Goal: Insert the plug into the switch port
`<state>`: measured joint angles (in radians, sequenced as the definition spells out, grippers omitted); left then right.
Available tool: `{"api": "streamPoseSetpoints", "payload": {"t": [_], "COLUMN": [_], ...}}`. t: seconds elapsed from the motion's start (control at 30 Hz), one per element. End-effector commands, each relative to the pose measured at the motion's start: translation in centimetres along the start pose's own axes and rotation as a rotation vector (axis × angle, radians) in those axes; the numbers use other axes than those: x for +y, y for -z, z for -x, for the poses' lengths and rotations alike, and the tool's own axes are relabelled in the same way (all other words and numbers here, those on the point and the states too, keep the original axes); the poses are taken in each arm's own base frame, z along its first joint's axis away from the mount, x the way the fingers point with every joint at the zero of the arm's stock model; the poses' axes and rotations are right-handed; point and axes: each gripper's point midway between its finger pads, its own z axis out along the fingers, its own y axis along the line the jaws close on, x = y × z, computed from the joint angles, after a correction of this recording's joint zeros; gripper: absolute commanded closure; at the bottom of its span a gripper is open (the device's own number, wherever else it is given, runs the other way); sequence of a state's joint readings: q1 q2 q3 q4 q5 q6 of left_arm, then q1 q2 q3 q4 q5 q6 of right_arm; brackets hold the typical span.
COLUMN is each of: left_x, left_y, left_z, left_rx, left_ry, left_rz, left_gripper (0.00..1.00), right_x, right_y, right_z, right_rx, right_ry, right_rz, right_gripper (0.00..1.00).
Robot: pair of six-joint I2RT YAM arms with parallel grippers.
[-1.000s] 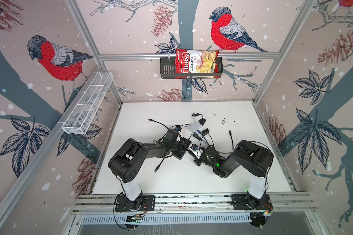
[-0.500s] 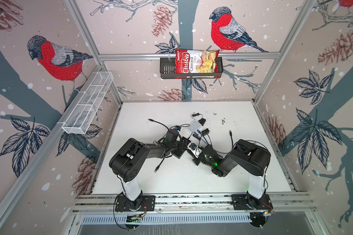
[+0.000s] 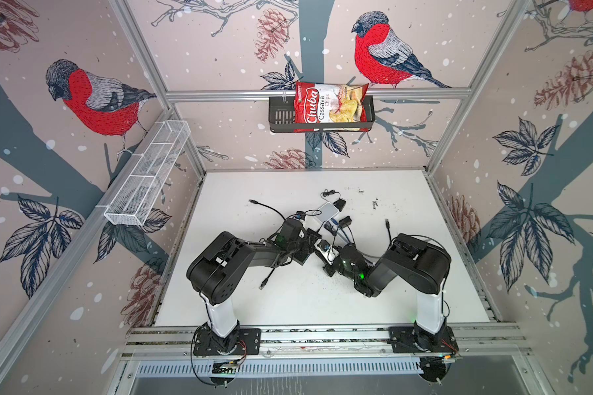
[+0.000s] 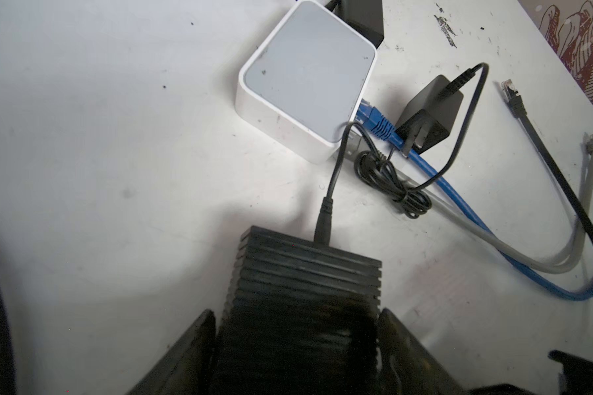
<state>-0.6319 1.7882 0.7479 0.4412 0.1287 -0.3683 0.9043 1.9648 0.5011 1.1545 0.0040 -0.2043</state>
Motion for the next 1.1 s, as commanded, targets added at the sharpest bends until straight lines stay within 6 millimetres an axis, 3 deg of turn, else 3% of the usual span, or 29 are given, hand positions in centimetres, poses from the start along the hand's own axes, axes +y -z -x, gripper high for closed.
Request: {"api": "streamPoseSetpoints", "payload": {"t": [0.0, 0.37, 0.83, 1.07], "left_x": [-5.6, -5.5, -0.8, 0.6], "left_y": [0.4, -0.2, -0.3, 0.4], "left_z": [-3.0, -3.5, -3.2, -2.1], "left_rx": [0.145, 0.167, 0.155, 0.122], "left_ry": [-0.015, -0.021, 0.021, 0.013], "left_rz": [-0.275, -0.263, -0.095, -0.037], "left_gripper": [0.28, 0.28, 0.27, 0.21], "right_x": [-0.1, -0.8, -1.7, -2.1], "right_y": [-0.5, -0.7, 0.1, 0.0], "right_z": [3.7, 3.0, 1.2, 0.7], "right_rx": [-0.127, -0.098, -0.039, -0.013], "right_ry": [0.034, 0.020, 0.019, 0.023], "right_rz": [0.005, -0.037, -0.083, -0.092], "right_gripper": [0.93, 0.88, 0.81, 0.78]}}
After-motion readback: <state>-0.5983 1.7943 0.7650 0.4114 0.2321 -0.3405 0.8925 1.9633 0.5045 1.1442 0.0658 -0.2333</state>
